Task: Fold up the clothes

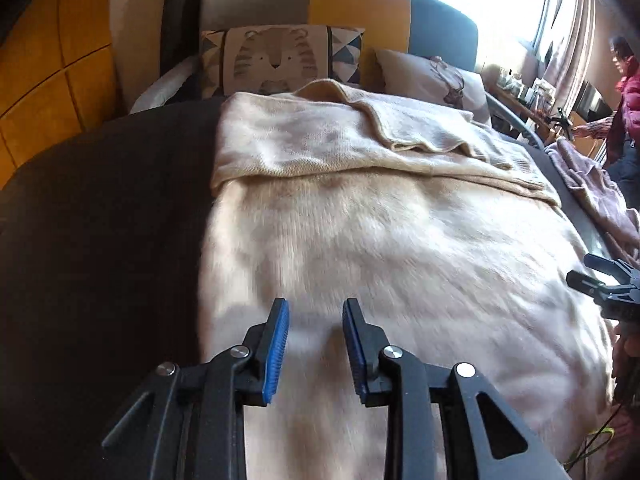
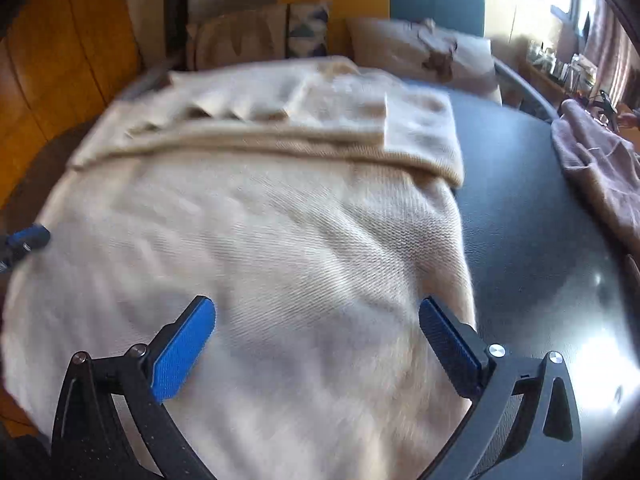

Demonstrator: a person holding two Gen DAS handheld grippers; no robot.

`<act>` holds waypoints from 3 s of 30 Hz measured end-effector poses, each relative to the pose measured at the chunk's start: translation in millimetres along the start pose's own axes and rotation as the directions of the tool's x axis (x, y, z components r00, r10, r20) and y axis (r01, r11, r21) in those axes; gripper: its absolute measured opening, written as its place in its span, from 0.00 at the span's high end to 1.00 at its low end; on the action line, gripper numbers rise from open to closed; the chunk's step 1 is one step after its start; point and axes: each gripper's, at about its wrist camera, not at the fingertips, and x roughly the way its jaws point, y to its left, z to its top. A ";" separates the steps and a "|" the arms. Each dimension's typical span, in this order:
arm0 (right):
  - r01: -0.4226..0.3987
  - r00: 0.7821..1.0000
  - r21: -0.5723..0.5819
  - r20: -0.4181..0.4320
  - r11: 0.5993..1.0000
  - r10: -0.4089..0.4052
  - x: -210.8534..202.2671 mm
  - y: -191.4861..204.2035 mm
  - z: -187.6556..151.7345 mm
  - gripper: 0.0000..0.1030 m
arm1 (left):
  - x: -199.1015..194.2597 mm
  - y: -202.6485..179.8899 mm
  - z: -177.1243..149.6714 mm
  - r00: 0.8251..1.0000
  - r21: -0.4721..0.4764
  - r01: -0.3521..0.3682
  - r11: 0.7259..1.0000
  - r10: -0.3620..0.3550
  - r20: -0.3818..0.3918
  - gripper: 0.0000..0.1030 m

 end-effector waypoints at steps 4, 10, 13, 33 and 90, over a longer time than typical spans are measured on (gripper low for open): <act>0.005 1.000 -0.052 -0.026 0.999 -0.007 1.5 9.9 -36.8 0.00 | -12.3 -2.9 -28.3 1.000 0.032 0.004 0.999 -0.003 -0.010 0.73; 0.002 1.000 -0.047 0.002 0.999 -0.002 -2.1 7.9 -40.6 0.00 | -20.8 6.3 -43.7 1.000 0.028 0.008 1.000 -0.008 0.003 0.73; 0.003 1.000 -0.048 0.014 0.999 -0.003 -5.3 9.1 -42.7 0.00 | -33.6 15.0 -49.7 1.000 -0.002 0.016 1.000 -0.016 -0.001 0.73; 0.006 0.999 -0.052 0.043 0.999 -0.004 -7.0 10.2 -46.3 0.00 | -36.4 -4.2 -49.7 0.998 0.012 0.047 0.999 -0.046 -0.042 0.73; 0.007 0.999 -0.054 0.052 0.999 -0.005 -6.6 10.0 -46.8 0.00 | -33.4 -6.1 -66.5 0.999 0.041 0.047 0.998 -0.048 0.013 0.72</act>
